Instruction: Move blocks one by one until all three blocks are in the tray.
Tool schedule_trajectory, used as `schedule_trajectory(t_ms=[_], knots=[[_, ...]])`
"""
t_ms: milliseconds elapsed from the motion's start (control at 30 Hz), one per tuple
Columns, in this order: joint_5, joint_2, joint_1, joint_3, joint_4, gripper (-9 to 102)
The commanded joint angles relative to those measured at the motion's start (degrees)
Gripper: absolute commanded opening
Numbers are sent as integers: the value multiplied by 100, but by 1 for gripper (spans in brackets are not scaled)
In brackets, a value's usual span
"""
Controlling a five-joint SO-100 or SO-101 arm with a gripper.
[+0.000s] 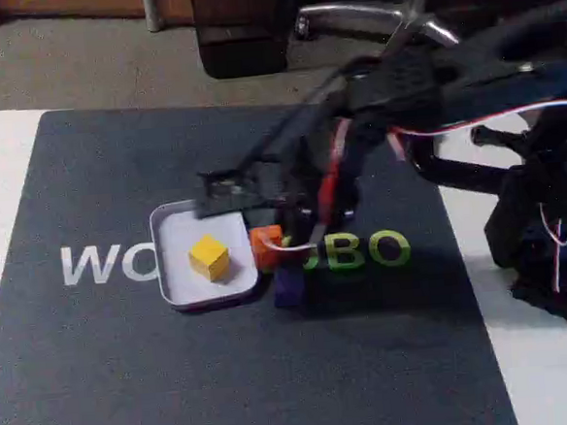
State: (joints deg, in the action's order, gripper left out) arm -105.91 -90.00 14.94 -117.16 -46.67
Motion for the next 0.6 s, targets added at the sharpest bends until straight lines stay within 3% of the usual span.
schedule_trajectory(t_ms=[0, 333, 567], knots=[[1020, 721, -114, 1846, -606, -8], [2030, 2593, -44, 4737, -1811, -8], [1995, 2804, -35, 4939, -1863, -8]])
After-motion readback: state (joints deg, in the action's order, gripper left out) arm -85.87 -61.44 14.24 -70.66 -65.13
